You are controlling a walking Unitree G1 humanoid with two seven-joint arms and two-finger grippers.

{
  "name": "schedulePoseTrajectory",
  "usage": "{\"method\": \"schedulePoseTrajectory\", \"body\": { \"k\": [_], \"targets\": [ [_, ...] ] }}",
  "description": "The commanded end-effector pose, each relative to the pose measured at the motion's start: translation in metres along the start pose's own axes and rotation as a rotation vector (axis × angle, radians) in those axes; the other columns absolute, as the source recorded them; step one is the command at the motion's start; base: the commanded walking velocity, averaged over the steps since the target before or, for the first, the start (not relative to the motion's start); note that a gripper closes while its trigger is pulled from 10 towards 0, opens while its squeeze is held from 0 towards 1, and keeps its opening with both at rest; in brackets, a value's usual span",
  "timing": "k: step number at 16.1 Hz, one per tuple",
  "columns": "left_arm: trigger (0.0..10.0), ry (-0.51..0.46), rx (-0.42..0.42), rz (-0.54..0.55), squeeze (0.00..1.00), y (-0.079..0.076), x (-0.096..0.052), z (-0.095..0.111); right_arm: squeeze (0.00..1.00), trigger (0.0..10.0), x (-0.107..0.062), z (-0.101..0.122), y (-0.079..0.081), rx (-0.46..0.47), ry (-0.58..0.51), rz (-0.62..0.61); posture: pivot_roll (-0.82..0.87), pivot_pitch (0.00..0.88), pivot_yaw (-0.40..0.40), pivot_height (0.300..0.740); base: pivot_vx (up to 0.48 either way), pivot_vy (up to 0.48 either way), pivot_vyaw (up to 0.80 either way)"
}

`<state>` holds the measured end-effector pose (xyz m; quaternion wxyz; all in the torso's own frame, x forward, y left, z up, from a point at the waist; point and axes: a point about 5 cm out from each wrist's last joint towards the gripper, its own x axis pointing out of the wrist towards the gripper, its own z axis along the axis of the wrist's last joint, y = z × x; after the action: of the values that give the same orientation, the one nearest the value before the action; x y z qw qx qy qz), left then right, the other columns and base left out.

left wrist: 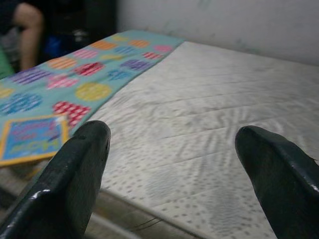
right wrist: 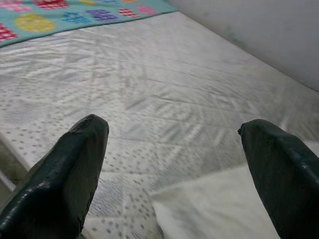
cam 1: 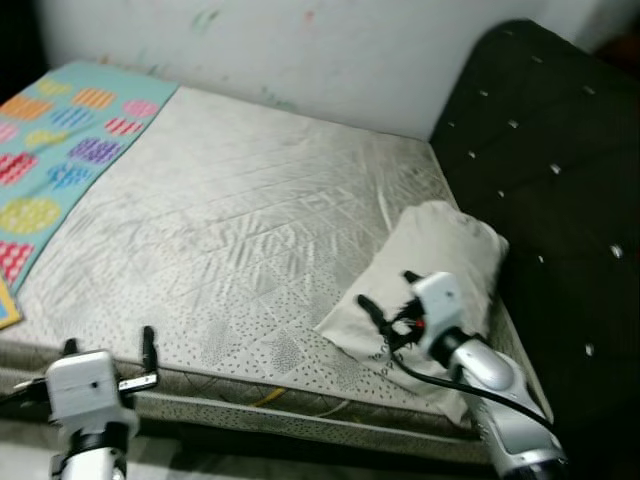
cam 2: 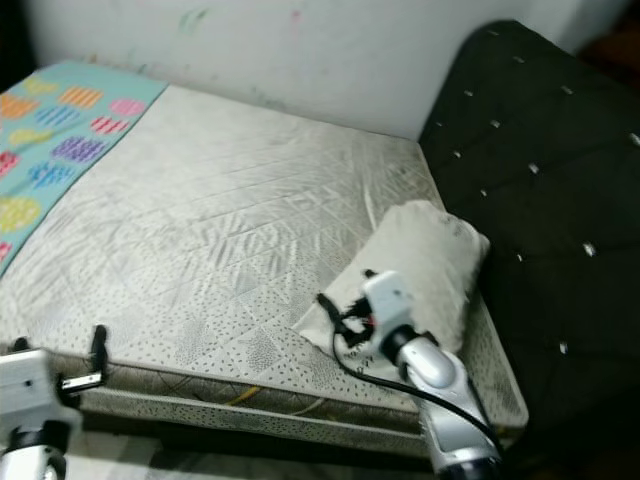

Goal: Clean up the room

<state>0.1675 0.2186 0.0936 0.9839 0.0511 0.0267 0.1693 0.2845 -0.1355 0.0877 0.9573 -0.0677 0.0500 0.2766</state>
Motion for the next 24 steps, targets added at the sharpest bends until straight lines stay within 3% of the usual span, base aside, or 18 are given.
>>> {"method": "schedulePoseTrajectory", "body": {
  "k": [1, 3, 9, 14, 24],
  "targets": [
    [10.0, -0.024, -0.005, -0.010, 0.00, -0.005, 0.001, 0.004, 0.00, 10.0, -0.001, -0.003, -0.005, -0.002, 0.018, -0.012, 0.08, 0.000, -0.211, 0.740, 0.000, 0.000, 0.00],
    [10.0, -0.025, -0.004, -0.029, 0.00, -0.008, 0.004, 0.004, 0.00, 10.0, 0.000, -0.002, -0.006, 0.000, 0.003, -0.039, 0.06, 0.000, -0.192, 0.740, 0.000, 0.000, 0.00],
    [10.0, -0.079, -0.003, -0.243, 0.00, -0.041, 0.048, 0.017, 0.00, 10.0, -0.026, -0.007, -0.018, 0.023, -0.036, -0.269, -0.13, 0.000, 0.010, 0.740, 0.000, 0.000, 0.00],
    [10.0, -0.085, -0.004, -0.366, 0.00, -0.065, 0.067, 0.018, 0.00, 10.0, -0.047, -0.014, -0.020, 0.027, -0.030, -0.383, -0.23, 0.000, 0.101, 0.740, 0.000, 0.000, 0.00],
    [10.0, -0.075, -0.006, -0.292, 0.00, -0.049, 0.065, 0.010, 0.00, 10.0, -0.031, -0.009, -0.018, 0.010, -0.021, -0.361, -0.17, 0.000, 0.043, 0.740, 0.000, 0.000, 0.00]
  ]
}}
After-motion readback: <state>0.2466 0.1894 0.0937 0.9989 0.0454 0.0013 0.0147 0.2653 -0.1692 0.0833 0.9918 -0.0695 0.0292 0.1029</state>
